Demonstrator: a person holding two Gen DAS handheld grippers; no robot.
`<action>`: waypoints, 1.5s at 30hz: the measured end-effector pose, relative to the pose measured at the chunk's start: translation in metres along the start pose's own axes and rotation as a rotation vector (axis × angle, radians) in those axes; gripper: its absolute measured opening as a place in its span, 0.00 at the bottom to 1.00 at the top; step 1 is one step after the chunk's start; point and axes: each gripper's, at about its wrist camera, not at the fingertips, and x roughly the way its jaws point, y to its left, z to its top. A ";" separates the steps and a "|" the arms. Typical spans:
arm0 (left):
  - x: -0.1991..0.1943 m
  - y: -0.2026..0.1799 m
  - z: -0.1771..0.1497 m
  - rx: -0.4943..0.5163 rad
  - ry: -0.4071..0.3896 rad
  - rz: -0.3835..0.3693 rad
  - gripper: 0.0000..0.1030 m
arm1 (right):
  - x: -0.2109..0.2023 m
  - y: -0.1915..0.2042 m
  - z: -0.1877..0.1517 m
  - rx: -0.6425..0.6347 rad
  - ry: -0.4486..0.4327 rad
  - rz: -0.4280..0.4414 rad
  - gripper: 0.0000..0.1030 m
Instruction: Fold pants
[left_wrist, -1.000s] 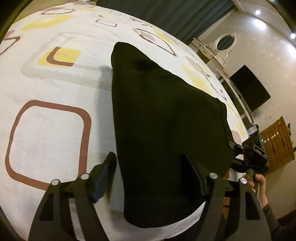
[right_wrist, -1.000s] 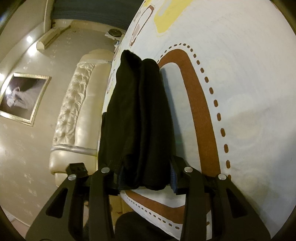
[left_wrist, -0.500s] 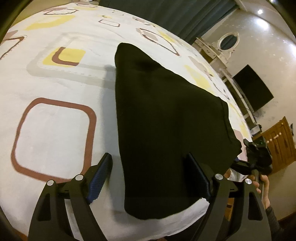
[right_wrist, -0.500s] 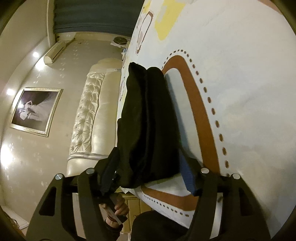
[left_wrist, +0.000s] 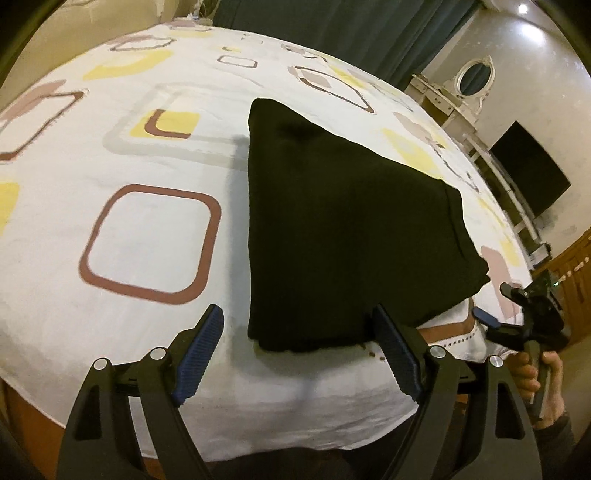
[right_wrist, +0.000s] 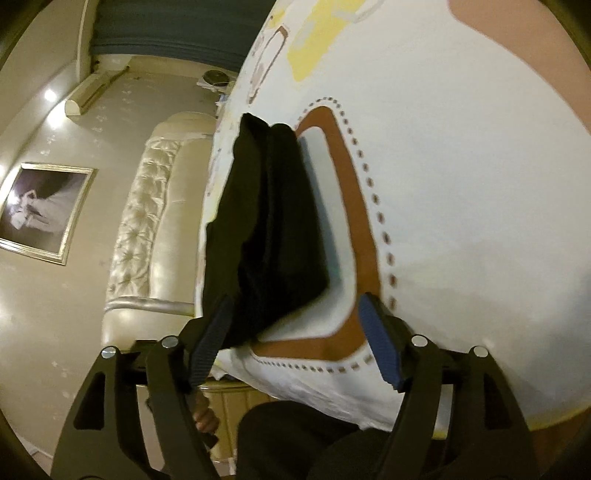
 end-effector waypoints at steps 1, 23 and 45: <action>-0.002 -0.004 -0.001 0.013 -0.003 0.019 0.79 | -0.001 0.002 -0.002 -0.004 -0.006 -0.023 0.73; -0.055 -0.047 -0.034 0.045 -0.167 0.275 0.79 | 0.002 0.107 -0.074 -0.533 -0.232 -0.578 0.84; -0.054 -0.077 -0.045 0.156 -0.215 0.317 0.79 | 0.022 0.119 -0.096 -0.666 -0.246 -0.647 0.88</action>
